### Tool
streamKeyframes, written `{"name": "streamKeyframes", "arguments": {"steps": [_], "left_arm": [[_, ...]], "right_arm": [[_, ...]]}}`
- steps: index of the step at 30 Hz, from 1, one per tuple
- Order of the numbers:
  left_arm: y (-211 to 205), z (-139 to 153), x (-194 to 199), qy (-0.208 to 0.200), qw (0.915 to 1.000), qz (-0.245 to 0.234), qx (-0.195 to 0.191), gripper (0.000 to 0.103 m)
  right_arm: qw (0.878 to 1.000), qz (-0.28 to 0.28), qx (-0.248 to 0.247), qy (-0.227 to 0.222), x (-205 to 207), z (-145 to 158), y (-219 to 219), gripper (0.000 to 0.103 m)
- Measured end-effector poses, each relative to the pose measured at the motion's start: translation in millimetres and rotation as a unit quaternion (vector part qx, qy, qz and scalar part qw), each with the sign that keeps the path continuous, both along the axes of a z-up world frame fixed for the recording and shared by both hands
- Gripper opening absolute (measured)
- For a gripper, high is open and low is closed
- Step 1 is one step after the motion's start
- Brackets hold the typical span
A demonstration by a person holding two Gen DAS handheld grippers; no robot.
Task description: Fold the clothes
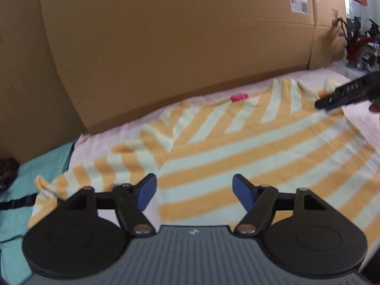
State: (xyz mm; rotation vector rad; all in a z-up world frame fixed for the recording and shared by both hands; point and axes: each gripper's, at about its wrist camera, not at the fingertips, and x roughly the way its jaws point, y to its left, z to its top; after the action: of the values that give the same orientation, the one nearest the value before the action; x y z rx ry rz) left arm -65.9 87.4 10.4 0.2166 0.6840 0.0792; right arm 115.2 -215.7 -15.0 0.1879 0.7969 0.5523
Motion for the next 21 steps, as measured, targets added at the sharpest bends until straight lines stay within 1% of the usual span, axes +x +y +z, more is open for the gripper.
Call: {"name": "streamKeyframes", "arguments": {"steps": [1,2,3,4,5,6,7,8,9,10,11,12,14,15,16,19,20,21], "left_arm": [[-4,-3,19,-0.002,1.0000,0.006,0.007,0.074],[-7,-7,37,-0.005,0.9998,0.012,0.014,0.070],[-3,-17,50,0.011,0.9993,0.025,0.025,0.060],[2,-27,62,0.026,0.9983,0.039,0.035,0.055],[10,-29,58,0.022,0.9978,0.051,0.037,0.057],[17,-31,55,0.017,0.9971,0.063,0.039,0.071],[25,-33,52,0.013,0.9962,0.075,0.041,0.082],[33,-35,49,0.008,0.9952,0.087,0.043,0.087],[41,-38,45,0.004,0.9940,0.099,0.045,0.089],[44,-38,43,0.002,0.9943,0.100,0.036,0.088],[45,-40,41,-0.004,0.9945,0.101,0.027,0.088],[42,-42,41,-0.013,0.9939,0.105,0.031,0.089],[29,-47,40,-0.036,0.9916,0.101,0.072,0.089],[29,-47,39,-0.037,0.9916,0.103,0.069,0.090],[30,-47,38,-0.038,0.9916,0.104,0.066,0.090],[32,-46,36,-0.042,0.9915,0.109,0.058,0.090],[32,-46,35,-0.043,0.9914,0.110,0.055,0.090],[33,-45,35,-0.044,0.9914,0.112,0.053,0.094]], "right_arm": [[1.000,-0.001,-0.003,0.001,8,-4,8,0.035],[1.000,-0.013,-0.010,-0.007,15,-6,6,0.029],[0.999,-0.025,-0.016,-0.014,22,-7,4,0.019],[0.999,-0.038,-0.022,-0.017,29,-8,0,0.008],[0.998,-0.052,-0.020,-0.009,36,-8,-10,0.000],[0.998,-0.064,-0.011,-0.004,38,-5,-19,0.000],[0.997,-0.072,-0.001,-0.003,39,-3,-26,0.000],[0.997,-0.072,0.010,-0.006,35,1,-27,0.016],[0.997,-0.072,0.021,-0.010,31,5,-27,0.017],[0.997,-0.059,0.039,-0.006,28,7,-25,0.017],[0.997,-0.020,0.073,0.015,26,6,-16,0.017],[0.995,0.003,0.092,0.028,26,4,-9,0.019],[0.997,-0.018,0.071,0.026,31,0,-8,0.021],[0.997,-0.028,0.061,0.024,34,-2,-7,0.005],[0.998,-0.039,0.051,0.023,37,-4,-7,0.000],[0.997,-0.071,0.021,0.016,43,-8,-6,0.000],[0.996,-0.085,0.015,0.007,41,-2,-9,0.003],[0.996,-0.083,0.021,0.003,37,4,-11,0.017]]}}
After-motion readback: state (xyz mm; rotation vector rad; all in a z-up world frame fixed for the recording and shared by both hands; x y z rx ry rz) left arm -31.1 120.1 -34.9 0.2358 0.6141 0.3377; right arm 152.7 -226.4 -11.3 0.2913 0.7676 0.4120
